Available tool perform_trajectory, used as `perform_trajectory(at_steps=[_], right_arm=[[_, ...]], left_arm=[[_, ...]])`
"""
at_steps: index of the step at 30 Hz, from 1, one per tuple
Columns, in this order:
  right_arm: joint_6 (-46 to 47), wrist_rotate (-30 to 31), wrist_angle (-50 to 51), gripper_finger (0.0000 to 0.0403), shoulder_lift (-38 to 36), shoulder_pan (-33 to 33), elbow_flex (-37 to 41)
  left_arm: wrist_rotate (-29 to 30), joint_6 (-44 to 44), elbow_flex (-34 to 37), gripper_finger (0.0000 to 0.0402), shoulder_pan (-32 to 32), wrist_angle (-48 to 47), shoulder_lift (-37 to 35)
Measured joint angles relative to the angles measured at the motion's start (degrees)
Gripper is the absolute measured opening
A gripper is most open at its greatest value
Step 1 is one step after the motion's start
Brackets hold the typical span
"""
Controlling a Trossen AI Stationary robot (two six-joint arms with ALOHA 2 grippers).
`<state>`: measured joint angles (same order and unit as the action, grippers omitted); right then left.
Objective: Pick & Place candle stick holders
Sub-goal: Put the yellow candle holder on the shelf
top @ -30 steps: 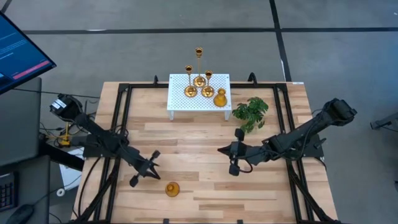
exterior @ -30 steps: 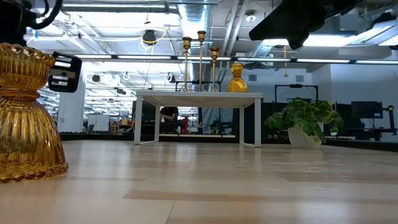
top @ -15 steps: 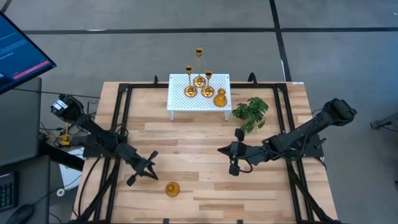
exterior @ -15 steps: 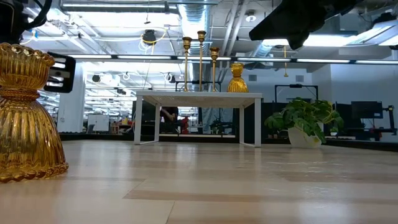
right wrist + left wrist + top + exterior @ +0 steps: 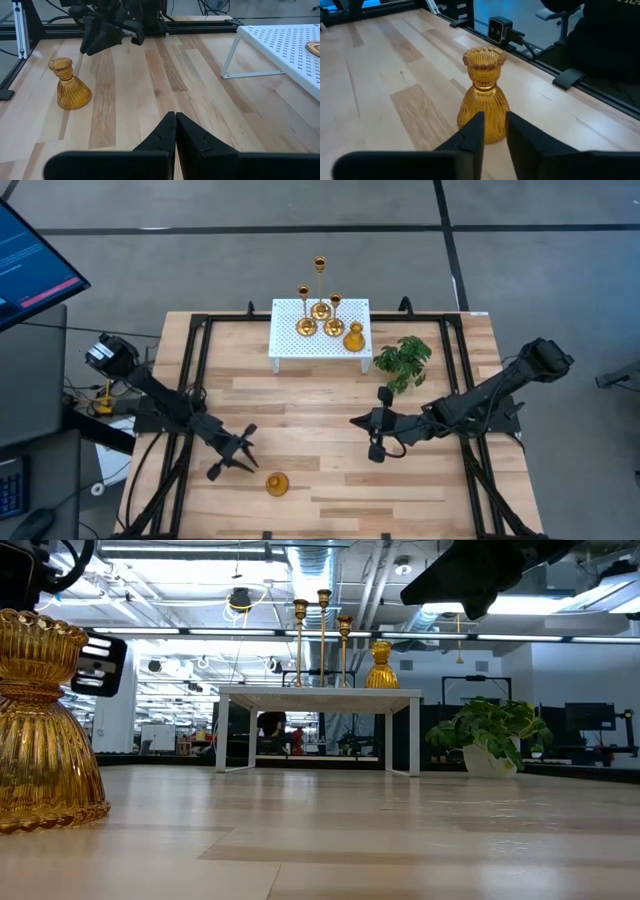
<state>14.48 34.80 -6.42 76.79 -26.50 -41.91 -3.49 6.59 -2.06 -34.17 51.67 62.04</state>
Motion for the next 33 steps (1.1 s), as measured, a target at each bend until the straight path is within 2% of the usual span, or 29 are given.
perform_trajectory(at_steps=[10, 18, 25, 30, 33], right_arm=[[0.1, 0.0, 0.0, 0.0001, 0.0, 0.0, 0.0], [0.1, 0.0, 0.0, 0.0001, 0.0, 0.0, 0.0], [0.1, 0.0, 0.0, 0.0001, 0.0, 0.0, 0.0], [0.1, -0.2, 0.2, 0.0001, 0.0, 0.0, 0.0], [0.1, -0.2, 0.2, 0.0001, 0.0, 0.0, 0.0]], left_arm=[[0.0, 0.0, -3.8, 0.0173, 0.0, 1.3, 8.3], [0.0, 0.0, -9.0, 0.0233, 0.0, 3.0, 16.2], [-0.2, 0.0, -13.1, 0.0267, 0.0, 3.3, 21.2], [-5.6, -0.1, -16.0, 0.0279, 0.0, 3.8, 22.6], [-6.2, -1.4, -17.9, 0.0285, 0.0, 4.0, 24.1]])
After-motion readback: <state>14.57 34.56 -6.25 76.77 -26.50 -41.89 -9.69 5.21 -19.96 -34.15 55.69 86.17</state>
